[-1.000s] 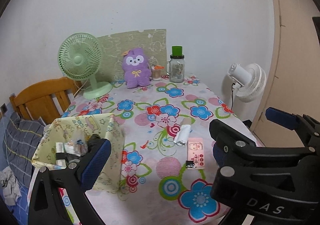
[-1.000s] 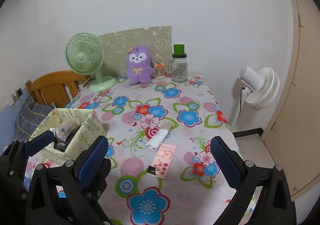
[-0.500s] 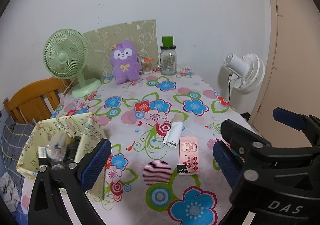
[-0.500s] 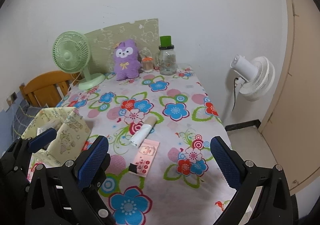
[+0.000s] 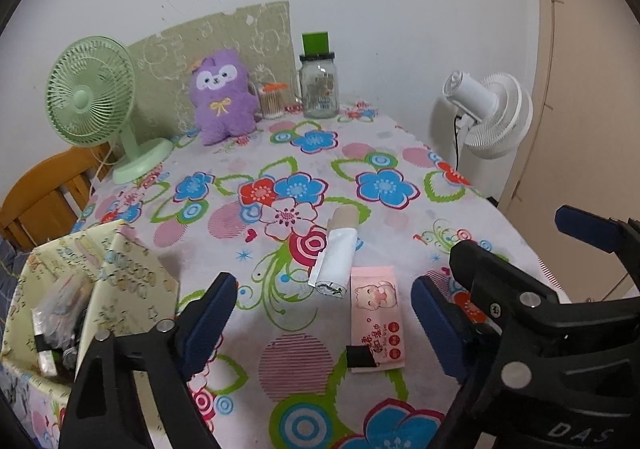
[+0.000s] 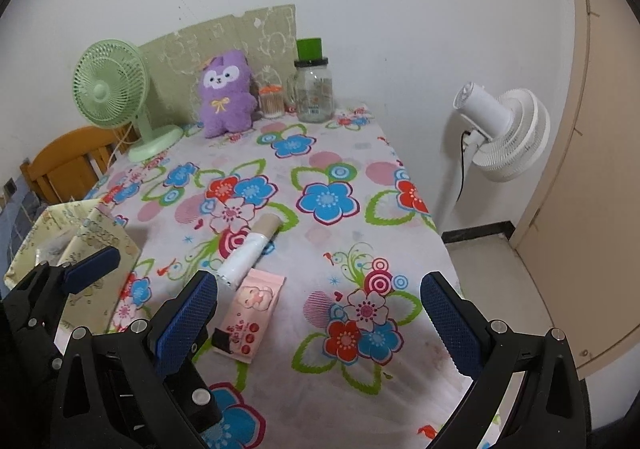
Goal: Organize soft objects
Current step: 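Grasp the white rolled cloth with the left tool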
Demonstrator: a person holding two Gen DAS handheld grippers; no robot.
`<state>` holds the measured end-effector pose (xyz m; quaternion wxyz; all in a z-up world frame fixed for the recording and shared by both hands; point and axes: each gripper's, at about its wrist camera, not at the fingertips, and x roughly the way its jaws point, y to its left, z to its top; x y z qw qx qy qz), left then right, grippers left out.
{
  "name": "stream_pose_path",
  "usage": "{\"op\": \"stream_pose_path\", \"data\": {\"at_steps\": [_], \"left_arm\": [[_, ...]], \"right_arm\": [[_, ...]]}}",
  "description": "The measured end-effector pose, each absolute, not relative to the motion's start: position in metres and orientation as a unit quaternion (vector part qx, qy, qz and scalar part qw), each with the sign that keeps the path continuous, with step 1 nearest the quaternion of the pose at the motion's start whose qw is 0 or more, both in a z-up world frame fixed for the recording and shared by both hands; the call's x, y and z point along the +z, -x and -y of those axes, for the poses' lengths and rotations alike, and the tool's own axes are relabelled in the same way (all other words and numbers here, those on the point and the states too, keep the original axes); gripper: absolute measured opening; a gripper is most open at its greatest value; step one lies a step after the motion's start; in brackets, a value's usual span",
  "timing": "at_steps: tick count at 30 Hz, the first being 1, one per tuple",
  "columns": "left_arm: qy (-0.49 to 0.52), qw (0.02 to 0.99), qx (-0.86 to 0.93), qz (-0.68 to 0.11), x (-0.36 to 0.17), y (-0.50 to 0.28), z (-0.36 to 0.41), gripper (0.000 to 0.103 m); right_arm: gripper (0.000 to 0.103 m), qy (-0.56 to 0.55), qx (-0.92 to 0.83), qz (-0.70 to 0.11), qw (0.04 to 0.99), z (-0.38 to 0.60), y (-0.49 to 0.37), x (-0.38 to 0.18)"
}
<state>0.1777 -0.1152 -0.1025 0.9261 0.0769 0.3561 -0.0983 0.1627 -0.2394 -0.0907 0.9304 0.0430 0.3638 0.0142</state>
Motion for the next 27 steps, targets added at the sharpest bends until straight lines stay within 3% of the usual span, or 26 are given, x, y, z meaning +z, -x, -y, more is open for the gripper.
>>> {"op": "stream_pose_path", "data": {"at_steps": [4, 27], "left_arm": [[-0.064, 0.920, -0.105, -0.373, -0.111, -0.192, 0.115, 0.078], [-0.081, 0.895, -0.124, -0.420, -0.156, -0.254, 0.132, 0.057]], "right_arm": [[0.103, -0.042, 0.011, -0.371, 0.928, 0.239, -0.174, -0.098], [0.103, -0.053, -0.007, -0.427, 0.903, 0.241, -0.239, -0.143]]}}
